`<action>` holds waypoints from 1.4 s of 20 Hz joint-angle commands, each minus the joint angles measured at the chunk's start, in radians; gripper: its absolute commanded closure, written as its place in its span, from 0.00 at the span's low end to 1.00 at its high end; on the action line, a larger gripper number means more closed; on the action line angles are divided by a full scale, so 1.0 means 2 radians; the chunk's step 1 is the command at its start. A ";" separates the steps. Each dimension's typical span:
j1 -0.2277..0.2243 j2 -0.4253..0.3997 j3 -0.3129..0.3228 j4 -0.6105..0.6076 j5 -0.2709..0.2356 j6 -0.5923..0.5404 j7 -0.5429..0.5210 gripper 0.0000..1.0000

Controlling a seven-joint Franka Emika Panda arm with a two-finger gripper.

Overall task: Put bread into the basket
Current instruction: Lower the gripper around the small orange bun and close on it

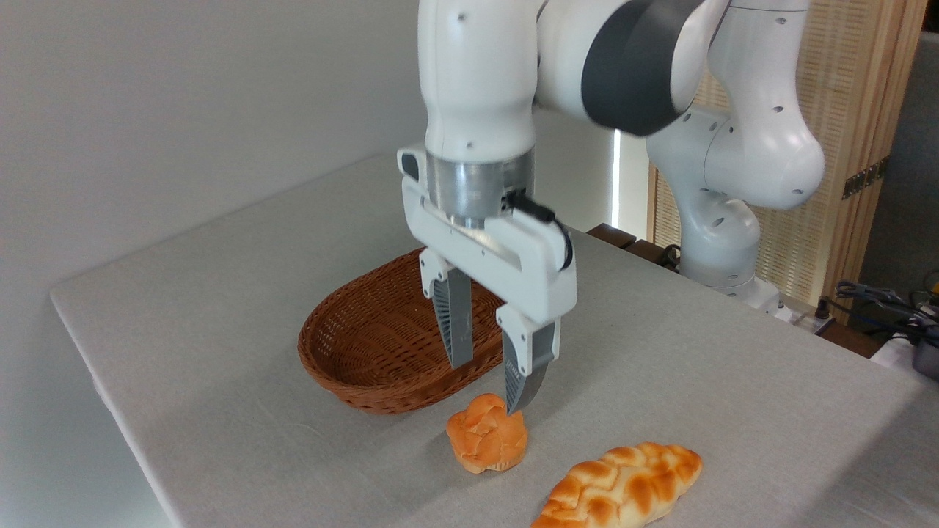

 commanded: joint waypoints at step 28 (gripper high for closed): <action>-0.012 0.036 -0.001 -0.073 -0.005 0.098 0.013 0.89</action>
